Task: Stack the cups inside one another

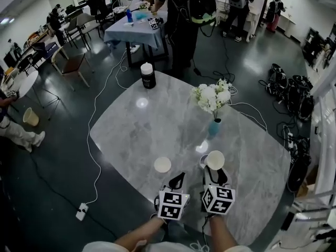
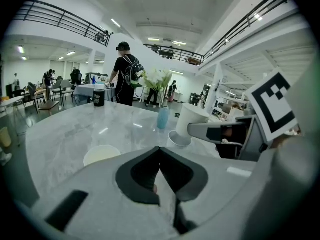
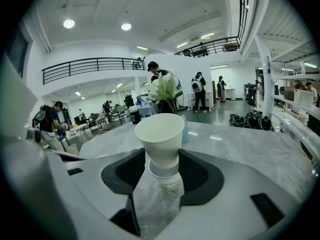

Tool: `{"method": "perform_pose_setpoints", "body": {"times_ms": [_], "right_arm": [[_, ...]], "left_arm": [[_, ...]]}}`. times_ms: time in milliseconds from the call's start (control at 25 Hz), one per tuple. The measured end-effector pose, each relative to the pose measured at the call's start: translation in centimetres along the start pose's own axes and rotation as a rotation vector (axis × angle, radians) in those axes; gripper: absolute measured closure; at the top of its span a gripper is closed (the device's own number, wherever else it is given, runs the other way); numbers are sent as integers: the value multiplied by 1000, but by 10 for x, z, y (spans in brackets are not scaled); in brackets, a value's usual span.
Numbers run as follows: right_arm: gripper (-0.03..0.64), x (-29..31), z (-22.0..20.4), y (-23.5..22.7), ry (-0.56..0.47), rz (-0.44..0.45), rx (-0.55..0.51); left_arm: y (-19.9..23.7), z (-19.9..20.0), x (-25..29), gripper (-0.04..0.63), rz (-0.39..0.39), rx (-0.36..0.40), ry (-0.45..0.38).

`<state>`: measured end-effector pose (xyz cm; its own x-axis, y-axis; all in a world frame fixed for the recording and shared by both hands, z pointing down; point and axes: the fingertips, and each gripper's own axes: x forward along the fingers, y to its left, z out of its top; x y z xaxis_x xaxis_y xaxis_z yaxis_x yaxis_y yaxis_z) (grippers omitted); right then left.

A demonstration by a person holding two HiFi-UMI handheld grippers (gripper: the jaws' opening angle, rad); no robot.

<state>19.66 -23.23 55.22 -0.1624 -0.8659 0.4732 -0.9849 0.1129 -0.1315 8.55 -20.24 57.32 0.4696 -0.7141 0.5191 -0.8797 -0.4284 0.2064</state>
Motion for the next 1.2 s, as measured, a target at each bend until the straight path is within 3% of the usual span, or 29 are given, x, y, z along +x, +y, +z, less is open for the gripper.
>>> {"method": "perform_pose_setpoints", "body": {"times_ms": [520,1200], "right_arm": [[426,19,-25,3,74,50,-28],[405,3,-39,14,76,2,-5]], "left_arm": [[7,-26,4,598,51,-50,44],[22,-40,-22,598,70,-68,44]]}}
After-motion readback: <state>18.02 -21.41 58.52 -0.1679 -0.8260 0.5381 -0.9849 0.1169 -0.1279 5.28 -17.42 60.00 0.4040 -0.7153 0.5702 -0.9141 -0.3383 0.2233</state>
